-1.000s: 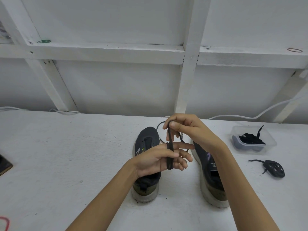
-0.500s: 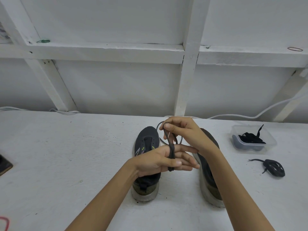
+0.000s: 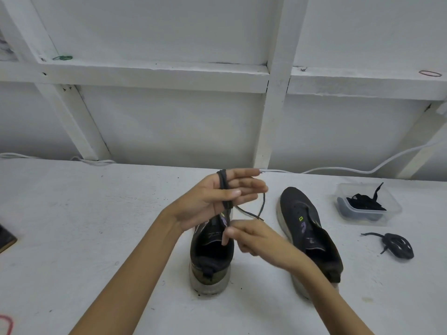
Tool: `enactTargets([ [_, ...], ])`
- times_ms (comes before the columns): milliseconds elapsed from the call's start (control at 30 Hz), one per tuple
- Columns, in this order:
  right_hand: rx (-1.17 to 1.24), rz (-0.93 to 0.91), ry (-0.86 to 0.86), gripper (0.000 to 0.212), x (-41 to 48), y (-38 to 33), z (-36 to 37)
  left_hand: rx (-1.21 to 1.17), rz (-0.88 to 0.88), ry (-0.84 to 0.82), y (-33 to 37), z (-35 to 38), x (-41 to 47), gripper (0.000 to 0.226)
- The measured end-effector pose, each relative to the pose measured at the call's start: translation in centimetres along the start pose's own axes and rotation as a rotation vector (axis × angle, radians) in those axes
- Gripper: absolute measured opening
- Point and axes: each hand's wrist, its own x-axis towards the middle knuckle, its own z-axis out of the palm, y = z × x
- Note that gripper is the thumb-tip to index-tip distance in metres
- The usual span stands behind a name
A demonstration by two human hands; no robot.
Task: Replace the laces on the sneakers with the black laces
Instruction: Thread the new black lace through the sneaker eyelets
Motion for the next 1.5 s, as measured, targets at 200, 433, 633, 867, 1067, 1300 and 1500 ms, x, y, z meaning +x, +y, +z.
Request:
enactTargets([
  [200, -0.279, -0.146, 0.017, 0.025, -1.8, -3.5, -1.6, 0.157, -0.109, 0.087, -1.1, -0.5, -0.4, 0.042],
  [433, -0.311, -0.212, 0.085, 0.021, -1.3, -5.6, -4.5, 0.128, -0.129, 0.079, -1.5, 1.4, -1.1, 0.038],
  [633, -0.337, -0.252, 0.113, 0.017, -0.6, -5.9, -5.3, -0.084, -0.107, 0.054, -2.0, 0.9, -0.9, 0.042],
  [867, -0.343, -0.292, 0.088, 0.015, 1.3, -6.4, -6.8, -0.128, -0.272, -0.052, -2.6, 1.1, -0.5, 0.094],
  [1067, -0.081, -0.223, 0.074, 0.013, 4.4, -2.7, -6.1, -0.030, -0.247, -0.036, -2.2, 1.3, -0.6, 0.063],
  [1300, 0.072, -0.029, 0.119, 0.042, 2.9, 0.4, -1.6, -0.009, -0.185, -0.064, -1.9, 0.6, -1.3, 0.037],
  [1500, -0.188, -0.093, -0.074, 0.019, -0.1, 0.6, 0.1, 0.069, -0.038, 0.039, -2.0, 0.1, -0.8, 0.036],
])
